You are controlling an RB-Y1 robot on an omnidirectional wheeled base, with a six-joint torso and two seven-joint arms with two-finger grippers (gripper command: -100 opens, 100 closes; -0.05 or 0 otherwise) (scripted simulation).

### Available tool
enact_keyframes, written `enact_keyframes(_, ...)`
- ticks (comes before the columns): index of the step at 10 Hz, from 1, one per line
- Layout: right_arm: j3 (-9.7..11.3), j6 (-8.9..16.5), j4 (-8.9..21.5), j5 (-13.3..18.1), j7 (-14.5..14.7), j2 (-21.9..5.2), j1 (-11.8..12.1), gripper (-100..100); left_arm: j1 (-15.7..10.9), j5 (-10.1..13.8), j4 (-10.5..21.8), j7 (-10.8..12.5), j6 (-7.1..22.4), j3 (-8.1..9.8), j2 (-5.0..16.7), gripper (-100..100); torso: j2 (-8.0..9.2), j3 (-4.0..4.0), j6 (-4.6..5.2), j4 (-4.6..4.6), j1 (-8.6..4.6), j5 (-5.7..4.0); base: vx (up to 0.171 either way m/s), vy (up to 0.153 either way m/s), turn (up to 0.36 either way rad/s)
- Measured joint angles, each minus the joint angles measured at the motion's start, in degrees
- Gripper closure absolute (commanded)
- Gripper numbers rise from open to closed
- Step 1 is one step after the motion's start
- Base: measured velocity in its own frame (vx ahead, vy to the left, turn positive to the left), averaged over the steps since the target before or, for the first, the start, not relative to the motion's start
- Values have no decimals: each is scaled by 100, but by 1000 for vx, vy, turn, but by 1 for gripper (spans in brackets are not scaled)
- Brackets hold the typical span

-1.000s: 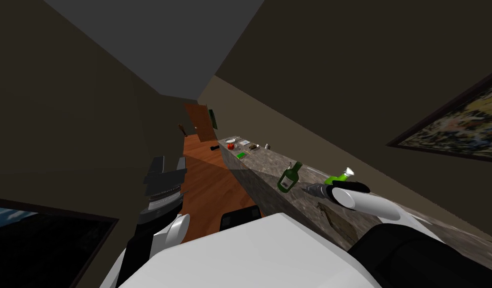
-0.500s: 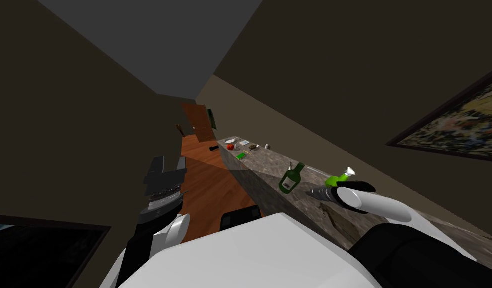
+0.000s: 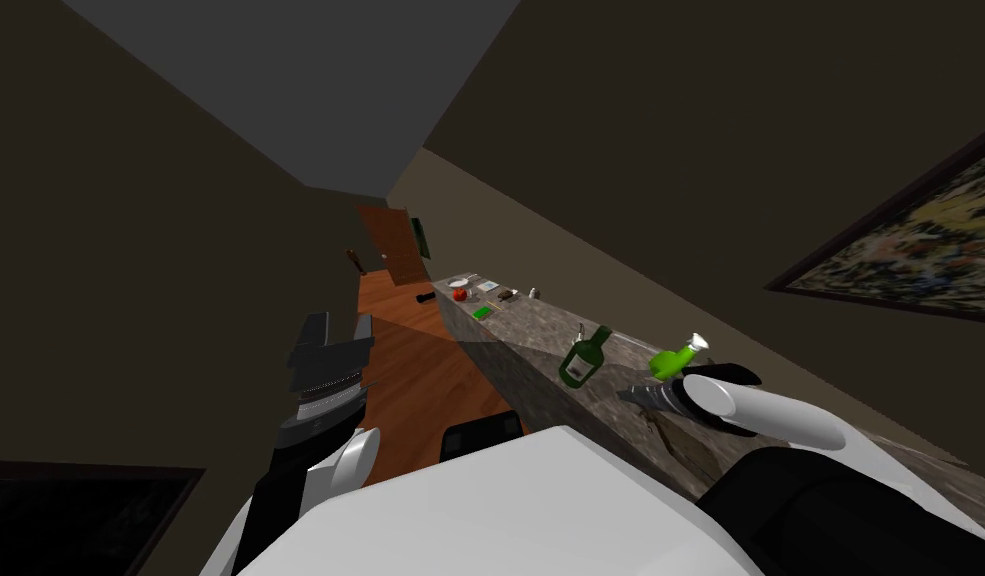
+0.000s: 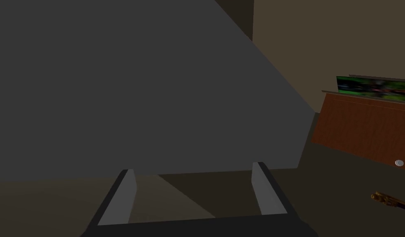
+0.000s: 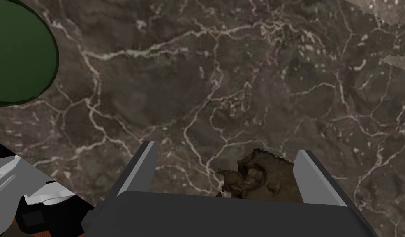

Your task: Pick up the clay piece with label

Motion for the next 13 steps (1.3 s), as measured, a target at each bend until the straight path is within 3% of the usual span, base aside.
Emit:
enact_keyframes(7,-275,963,278,-123,-764,-57,-30,-100,-1,0,0,0,0,0,0,0,13,8,-1,3,-12,-3,-4,-3,-44)
enact_keyframes(8,-276,983,281,-122,-783,-57,-29,0,-1,0,0,0,0,0,0,0,10,6,-3,3,-10,-3,0,0,0)
enact_keyframes(9,-276,981,281,-122,-781,-57,-29,-100,-1,0,0,0,0,0,0,0,7,4,-3,2,-7,-2,-39,17,167)
enact_keyframes(13,-310,792,828,8,-715,-115,-193,-100,-1,0,0,0,0,-1,0,0,28,16,-3,7,4,1,-65,29,130)
